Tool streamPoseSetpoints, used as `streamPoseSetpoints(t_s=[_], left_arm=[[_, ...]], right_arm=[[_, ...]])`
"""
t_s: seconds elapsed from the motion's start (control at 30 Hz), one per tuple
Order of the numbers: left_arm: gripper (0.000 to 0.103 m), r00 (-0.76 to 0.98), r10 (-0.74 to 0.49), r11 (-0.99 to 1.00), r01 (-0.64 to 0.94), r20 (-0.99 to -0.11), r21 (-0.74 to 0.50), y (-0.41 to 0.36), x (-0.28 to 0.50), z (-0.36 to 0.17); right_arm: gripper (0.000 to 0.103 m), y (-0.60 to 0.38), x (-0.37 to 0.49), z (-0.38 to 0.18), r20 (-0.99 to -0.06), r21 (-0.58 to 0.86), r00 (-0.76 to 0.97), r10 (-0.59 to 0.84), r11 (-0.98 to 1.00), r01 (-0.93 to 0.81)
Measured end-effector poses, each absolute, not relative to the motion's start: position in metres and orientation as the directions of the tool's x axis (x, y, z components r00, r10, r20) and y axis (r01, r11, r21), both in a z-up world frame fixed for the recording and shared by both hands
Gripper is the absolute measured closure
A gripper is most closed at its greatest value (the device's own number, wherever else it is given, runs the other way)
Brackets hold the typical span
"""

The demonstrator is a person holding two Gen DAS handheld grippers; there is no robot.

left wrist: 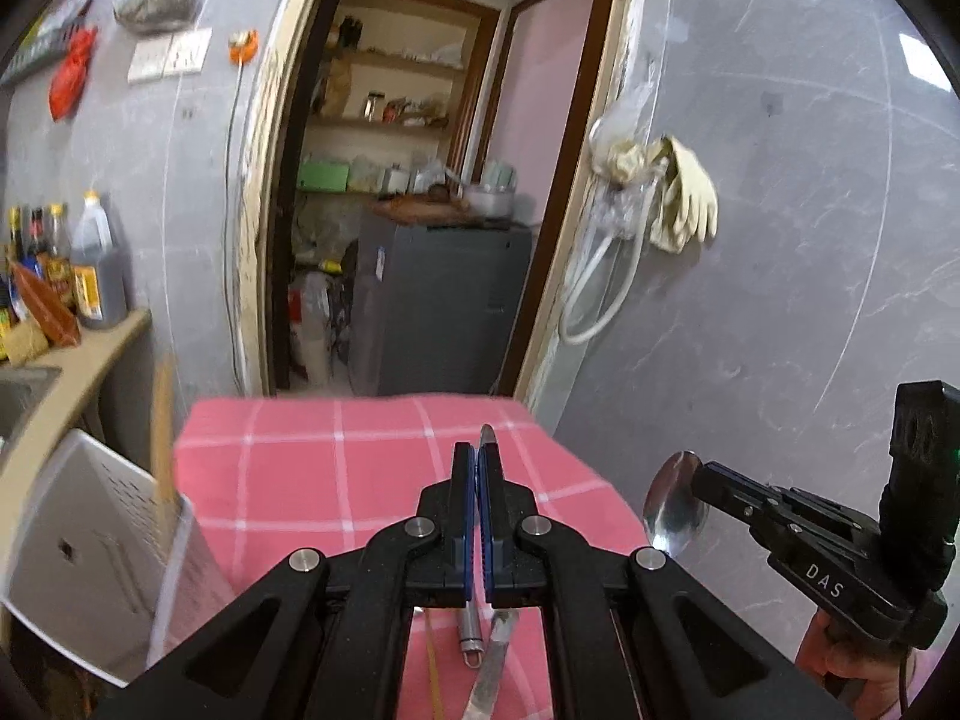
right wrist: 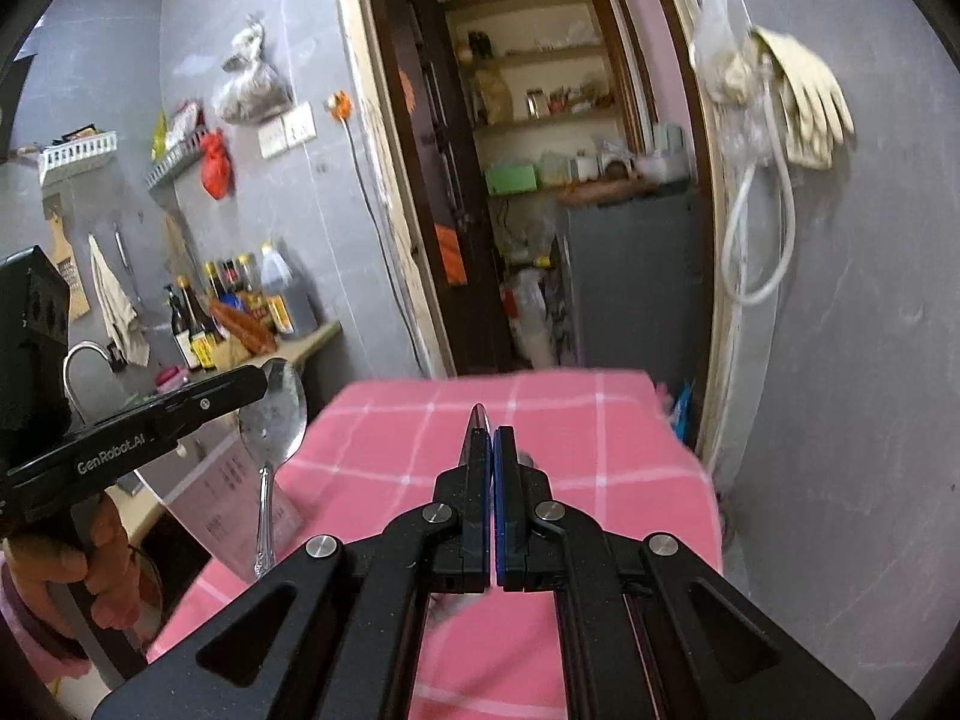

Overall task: Organize utensils
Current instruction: 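Carry the spoons with both tools over the white caddy and open both tools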

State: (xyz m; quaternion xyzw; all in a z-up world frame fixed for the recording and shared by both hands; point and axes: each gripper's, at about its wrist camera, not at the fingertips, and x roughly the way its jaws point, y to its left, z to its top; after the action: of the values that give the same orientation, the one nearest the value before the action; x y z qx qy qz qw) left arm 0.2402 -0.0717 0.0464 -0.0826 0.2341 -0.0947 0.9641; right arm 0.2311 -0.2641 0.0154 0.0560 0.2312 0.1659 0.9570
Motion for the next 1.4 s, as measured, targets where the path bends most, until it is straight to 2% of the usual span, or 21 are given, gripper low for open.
streamPoseSetpoints(t_s=[0.3,0.47,0.63,0.83,1.0,1.23,1.4], left_arm=[[0.101,0.926,-0.113,0.986,0.061,-0.359,-0.153,-0.013,0.212,0.097],[0.101,0.948,0.001,0.988,-0.051,-0.319,-0.149,0.039,0.202,0.119],[0.101,0.957,0.138,0.983,-0.163,-0.257,-0.082,0.075,0.194,0.136],[0.101,0.94,0.269,0.962,-0.273,-0.209,0.012,0.094,0.186,0.13],[0.101,0.928,0.323,0.946,-0.314,-0.186,0.074,0.093,0.192,0.11],[0.101,0.929,0.327,0.944,-0.312,-0.174,0.109,0.088,0.194,0.08],[0.101,0.929,0.296,0.955,-0.284,-0.223,0.085,0.091,0.196,0.065]], right_arm=[[0.101,-0.198,0.232,0.073,-0.316,0.163,0.853,0.416,0.909,-0.383],[0.101,-0.15,0.235,0.096,-0.257,0.152,0.846,0.468,0.884,-0.443],[0.101,-0.107,0.24,0.109,-0.215,0.136,0.852,0.478,0.878,-0.459],[0.101,-0.069,0.243,0.099,-0.208,0.095,0.867,0.453,0.892,-0.443],[0.101,-0.046,0.237,0.079,-0.202,0.034,0.876,0.439,0.897,-0.442],[0.101,-0.022,0.22,0.059,-0.199,-0.08,0.88,0.43,0.888,-0.452],[0.101,-0.016,0.208,0.049,-0.213,-0.113,0.872,0.44,0.876,-0.469]])
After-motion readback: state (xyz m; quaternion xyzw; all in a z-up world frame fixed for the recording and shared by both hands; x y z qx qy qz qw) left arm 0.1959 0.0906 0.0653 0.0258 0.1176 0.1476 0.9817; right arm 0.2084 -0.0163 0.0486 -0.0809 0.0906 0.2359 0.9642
